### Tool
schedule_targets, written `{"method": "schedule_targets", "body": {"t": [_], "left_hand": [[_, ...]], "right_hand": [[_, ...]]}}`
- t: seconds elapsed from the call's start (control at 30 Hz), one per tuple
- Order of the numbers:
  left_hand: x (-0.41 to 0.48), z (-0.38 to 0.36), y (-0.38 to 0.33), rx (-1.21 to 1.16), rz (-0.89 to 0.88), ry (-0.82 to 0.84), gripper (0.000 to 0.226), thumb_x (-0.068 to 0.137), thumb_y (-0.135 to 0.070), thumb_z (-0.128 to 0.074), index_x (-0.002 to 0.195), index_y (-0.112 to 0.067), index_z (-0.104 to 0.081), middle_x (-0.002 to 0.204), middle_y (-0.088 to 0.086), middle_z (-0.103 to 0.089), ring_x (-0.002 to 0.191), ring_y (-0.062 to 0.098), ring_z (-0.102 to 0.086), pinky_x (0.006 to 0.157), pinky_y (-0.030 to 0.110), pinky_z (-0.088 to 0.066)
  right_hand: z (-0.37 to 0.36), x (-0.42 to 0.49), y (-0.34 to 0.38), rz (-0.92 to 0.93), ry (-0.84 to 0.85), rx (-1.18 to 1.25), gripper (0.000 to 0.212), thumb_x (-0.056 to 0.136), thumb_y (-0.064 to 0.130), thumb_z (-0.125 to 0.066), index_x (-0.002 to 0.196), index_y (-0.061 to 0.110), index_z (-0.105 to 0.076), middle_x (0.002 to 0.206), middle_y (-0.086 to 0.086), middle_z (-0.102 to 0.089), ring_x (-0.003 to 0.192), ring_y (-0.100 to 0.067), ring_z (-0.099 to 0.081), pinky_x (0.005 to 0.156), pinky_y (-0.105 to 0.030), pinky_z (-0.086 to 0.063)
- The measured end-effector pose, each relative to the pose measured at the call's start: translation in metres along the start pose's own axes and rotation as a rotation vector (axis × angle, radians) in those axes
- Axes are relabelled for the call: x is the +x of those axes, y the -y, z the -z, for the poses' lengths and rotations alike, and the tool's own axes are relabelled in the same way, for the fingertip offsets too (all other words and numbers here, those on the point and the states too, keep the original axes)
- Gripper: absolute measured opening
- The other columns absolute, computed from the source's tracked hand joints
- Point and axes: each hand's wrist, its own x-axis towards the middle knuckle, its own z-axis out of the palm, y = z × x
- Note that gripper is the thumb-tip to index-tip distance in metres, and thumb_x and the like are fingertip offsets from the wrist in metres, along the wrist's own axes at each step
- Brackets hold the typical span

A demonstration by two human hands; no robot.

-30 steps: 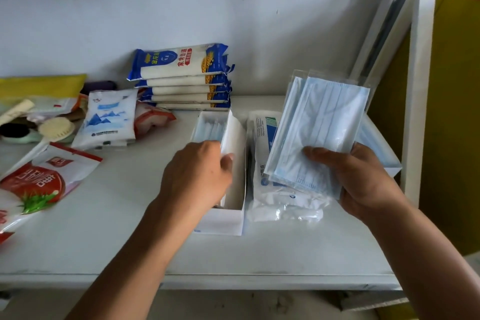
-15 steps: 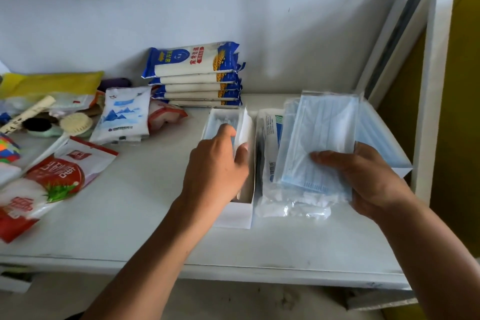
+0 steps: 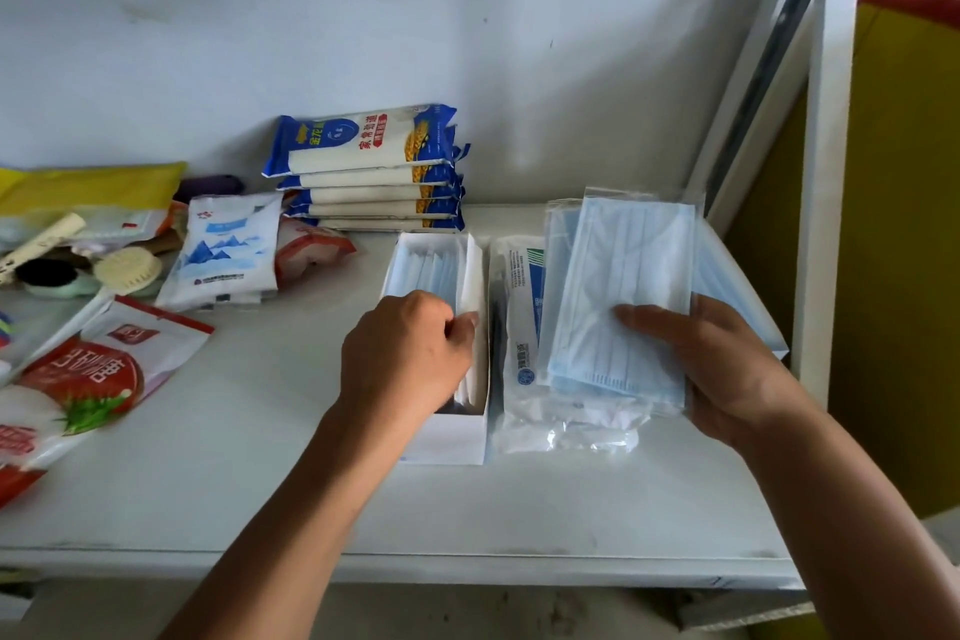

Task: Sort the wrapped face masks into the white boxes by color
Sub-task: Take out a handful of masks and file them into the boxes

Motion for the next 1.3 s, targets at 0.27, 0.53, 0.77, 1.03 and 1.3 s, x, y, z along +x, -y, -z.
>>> {"method": "schedule_targets", "body": {"t": [0.27, 0.53, 0.77, 1.03, 1.3], "left_hand": [[-0.001, -0.002, -0.002, 0.067, -0.018, 0.013, 0.063, 0.092, -0.055, -0.055, 0.051, -0.01, -0.037, 0.044, 0.001, -0.039, 0.046, 0.028, -0.042, 0.046, 0.027, -0.029], [0.002, 0.0, 0.005, -0.067, 0.02, 0.032, 0.036, 0.089, -0.03, -0.058, 0.063, -0.005, -0.055, 0.051, 0.009, -0.055, 0.05, 0.032, -0.054, 0.047, 0.033, -0.044], [0.002, 0.019, 0.004, -0.127, -0.037, -0.122, 0.019, 0.086, -0.027, -0.067, 0.102, -0.024, -0.057, 0.085, -0.001, -0.063, 0.078, 0.026, -0.06, 0.068, 0.038, -0.052], [0.001, 0.002, 0.003, -0.02, -0.062, 0.068, 0.039, 0.095, -0.04, -0.054, 0.065, -0.016, -0.06, 0.075, -0.002, -0.043, 0.087, 0.026, -0.052, 0.067, 0.032, -0.042], [0.003, 0.004, 0.003, 0.128, -0.05, 0.017, 0.029, 0.093, -0.039, -0.055, 0.09, -0.019, -0.076, 0.109, 0.002, -0.059, 0.111, 0.027, -0.039, 0.087, 0.037, -0.039]], "right_hand": [[0.011, 0.001, 0.01, 0.024, 0.028, 0.015, 0.048, 0.071, 0.015, -0.073, 0.117, 0.001, -0.065, 0.11, -0.016, -0.075, 0.099, -0.033, -0.073, 0.083, -0.049, -0.06], [0.014, 0.001, 0.009, 0.022, 0.014, 0.018, 0.05, 0.07, 0.016, -0.073, 0.118, 0.004, -0.064, 0.109, -0.015, -0.075, 0.098, -0.033, -0.073, 0.077, -0.045, -0.062], [0.014, 0.001, 0.01, 0.019, 0.034, 0.007, 0.043, 0.071, 0.016, -0.072, 0.112, 0.007, -0.066, 0.104, -0.012, -0.076, 0.093, -0.03, -0.075, 0.072, -0.042, -0.063], [0.016, 0.002, 0.007, 0.013, 0.026, -0.019, 0.056, 0.069, 0.018, -0.074, 0.122, 0.004, -0.063, 0.113, -0.014, -0.073, 0.102, -0.034, -0.072, 0.086, -0.05, -0.058], [0.018, 0.002, 0.007, 0.007, 0.039, -0.028, 0.054, 0.07, 0.018, -0.074, 0.122, 0.004, -0.063, 0.112, -0.014, -0.074, 0.1, -0.033, -0.073, 0.082, -0.048, -0.061]]}}
